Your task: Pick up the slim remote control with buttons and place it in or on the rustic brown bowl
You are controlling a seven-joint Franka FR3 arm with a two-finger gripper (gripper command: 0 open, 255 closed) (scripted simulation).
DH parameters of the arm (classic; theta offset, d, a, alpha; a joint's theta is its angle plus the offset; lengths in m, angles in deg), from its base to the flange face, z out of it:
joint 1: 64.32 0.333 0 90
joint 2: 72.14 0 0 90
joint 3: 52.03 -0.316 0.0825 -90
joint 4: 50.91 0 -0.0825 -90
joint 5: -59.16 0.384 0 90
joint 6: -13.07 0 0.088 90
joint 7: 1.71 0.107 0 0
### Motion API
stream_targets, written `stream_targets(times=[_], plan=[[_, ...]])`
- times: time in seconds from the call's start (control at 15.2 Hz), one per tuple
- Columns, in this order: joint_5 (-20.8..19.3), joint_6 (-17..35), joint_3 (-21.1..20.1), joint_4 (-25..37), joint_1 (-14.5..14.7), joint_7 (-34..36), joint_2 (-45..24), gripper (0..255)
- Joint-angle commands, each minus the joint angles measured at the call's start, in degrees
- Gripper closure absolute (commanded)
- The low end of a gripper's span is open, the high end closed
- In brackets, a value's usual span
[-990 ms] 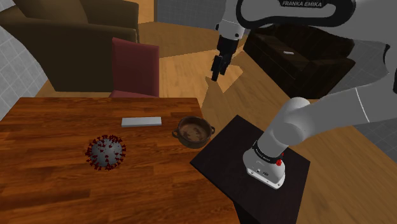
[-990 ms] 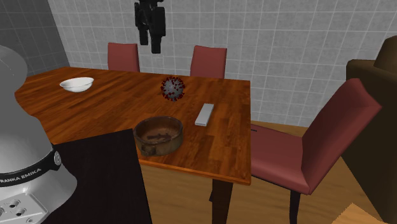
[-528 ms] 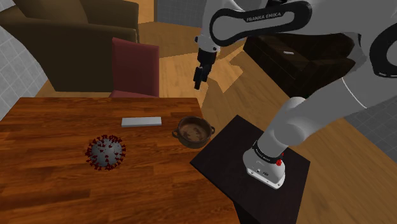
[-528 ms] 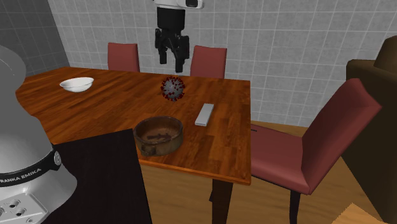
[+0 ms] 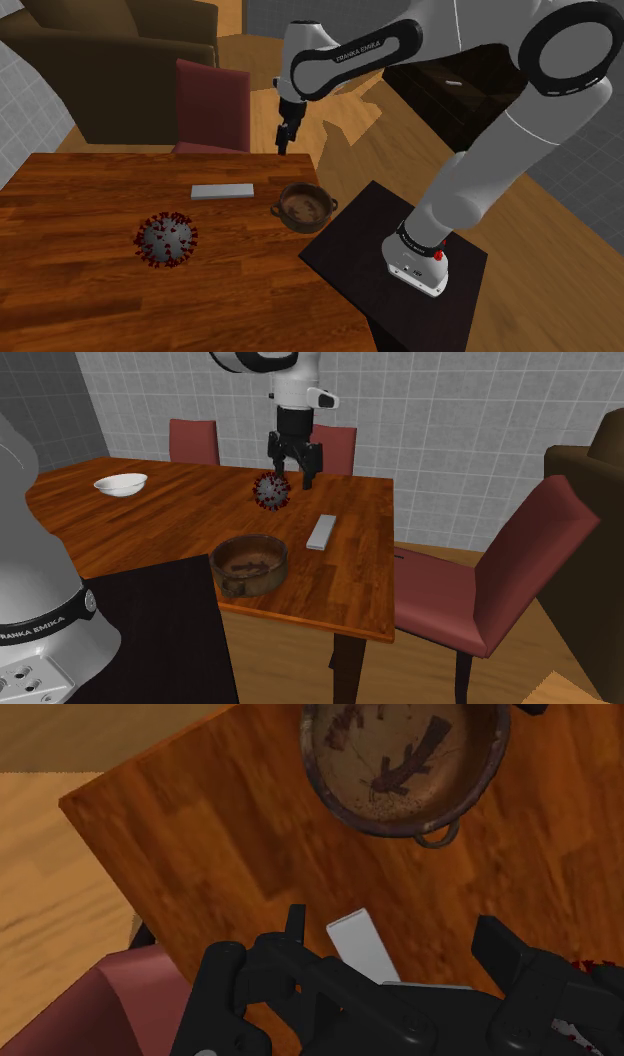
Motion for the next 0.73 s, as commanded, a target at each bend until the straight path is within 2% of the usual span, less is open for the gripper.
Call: stream_targets(times=[0.0,0.66], plan=[[-0.7,2.75,-0.62,2.01,0.5,-0.48,-4.53,0],[-6.41,11.1,-2.39,15.99,3.78,-1.32,-26.12,0]])
